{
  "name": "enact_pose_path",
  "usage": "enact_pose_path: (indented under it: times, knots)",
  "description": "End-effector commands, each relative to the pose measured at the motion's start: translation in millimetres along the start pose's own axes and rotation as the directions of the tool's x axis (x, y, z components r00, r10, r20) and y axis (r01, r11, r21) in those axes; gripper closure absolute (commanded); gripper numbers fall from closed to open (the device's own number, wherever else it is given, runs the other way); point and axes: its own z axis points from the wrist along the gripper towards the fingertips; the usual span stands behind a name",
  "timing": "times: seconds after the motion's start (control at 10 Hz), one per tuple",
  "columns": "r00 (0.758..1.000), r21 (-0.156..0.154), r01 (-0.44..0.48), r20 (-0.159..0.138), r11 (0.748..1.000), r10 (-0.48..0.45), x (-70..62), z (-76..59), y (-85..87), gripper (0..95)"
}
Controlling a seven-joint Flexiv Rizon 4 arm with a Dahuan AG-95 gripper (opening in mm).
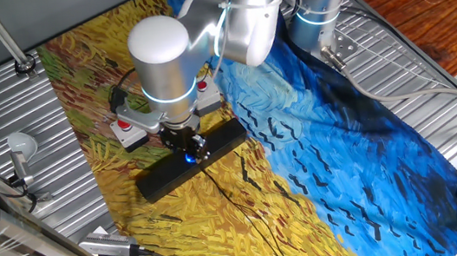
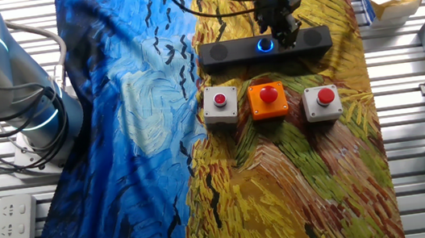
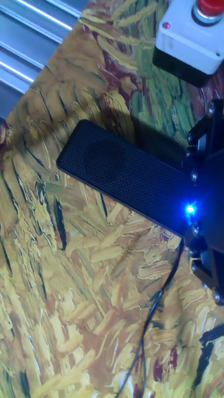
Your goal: Turn the knob to decrease the volume of the speaker
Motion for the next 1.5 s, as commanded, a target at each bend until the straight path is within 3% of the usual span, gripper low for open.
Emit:
enact_pose_path:
  times: [0.1,1.2,1.3,1.5]
  knots:
    - [1.000,0.002,-0.003,0.002,1.000,0.003,1.9,1.1,2.5,38.0]
    - [0.986,-0.009,-0.167,-0.001,0.986,0.167,4.8,3.8,5.2,38.0]
    - [0.984,-0.010,-0.180,0.000,0.984,0.180,4.8,4.4,5.1,57.0]
    - [0.980,-0.014,-0.200,0.001,0.980,0.200,4.7,5.9,5.1,57.0]
